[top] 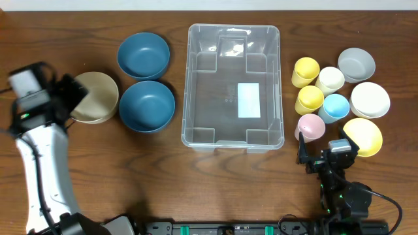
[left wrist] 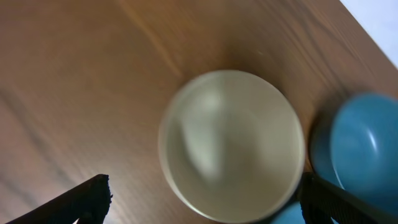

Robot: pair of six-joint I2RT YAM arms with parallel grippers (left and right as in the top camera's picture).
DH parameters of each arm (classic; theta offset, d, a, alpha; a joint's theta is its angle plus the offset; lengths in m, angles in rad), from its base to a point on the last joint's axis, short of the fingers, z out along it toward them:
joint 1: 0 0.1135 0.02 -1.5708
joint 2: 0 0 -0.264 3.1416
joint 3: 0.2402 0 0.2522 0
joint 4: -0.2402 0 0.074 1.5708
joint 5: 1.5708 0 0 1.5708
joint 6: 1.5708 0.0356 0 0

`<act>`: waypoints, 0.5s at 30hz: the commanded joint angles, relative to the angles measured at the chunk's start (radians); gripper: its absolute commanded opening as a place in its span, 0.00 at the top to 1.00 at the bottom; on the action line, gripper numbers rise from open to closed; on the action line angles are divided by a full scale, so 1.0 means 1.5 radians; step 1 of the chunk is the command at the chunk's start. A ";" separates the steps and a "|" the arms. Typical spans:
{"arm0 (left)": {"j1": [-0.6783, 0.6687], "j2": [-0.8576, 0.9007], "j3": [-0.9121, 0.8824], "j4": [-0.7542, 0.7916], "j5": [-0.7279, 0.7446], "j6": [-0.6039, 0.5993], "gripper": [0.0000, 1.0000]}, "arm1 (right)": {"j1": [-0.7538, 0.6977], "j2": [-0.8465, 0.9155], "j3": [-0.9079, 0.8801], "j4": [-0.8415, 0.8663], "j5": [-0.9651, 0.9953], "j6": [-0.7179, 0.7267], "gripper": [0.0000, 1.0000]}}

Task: Pack container
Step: 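Move the left gripper to the cream bowl's rim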

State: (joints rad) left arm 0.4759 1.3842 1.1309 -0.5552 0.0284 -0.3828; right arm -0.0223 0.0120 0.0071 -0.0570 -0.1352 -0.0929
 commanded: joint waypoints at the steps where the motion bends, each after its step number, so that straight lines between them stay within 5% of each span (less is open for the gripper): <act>1: 0.048 0.007 -0.007 -0.004 0.072 -0.028 0.04 | -0.007 -0.004 -0.001 -0.002 -0.002 -0.009 0.01; 11: 0.056 0.161 -0.010 0.015 0.096 -0.028 0.04 | -0.007 -0.004 -0.001 -0.003 -0.002 -0.009 0.01; 15: 0.058 0.219 -0.010 0.043 0.097 -0.042 0.16 | -0.007 -0.004 -0.001 -0.002 -0.003 -0.009 0.01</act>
State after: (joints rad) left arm 0.5583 1.6699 1.1278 -0.5034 0.1593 -0.4274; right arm -0.0223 0.0120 0.0071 -0.0566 -0.1352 -0.0929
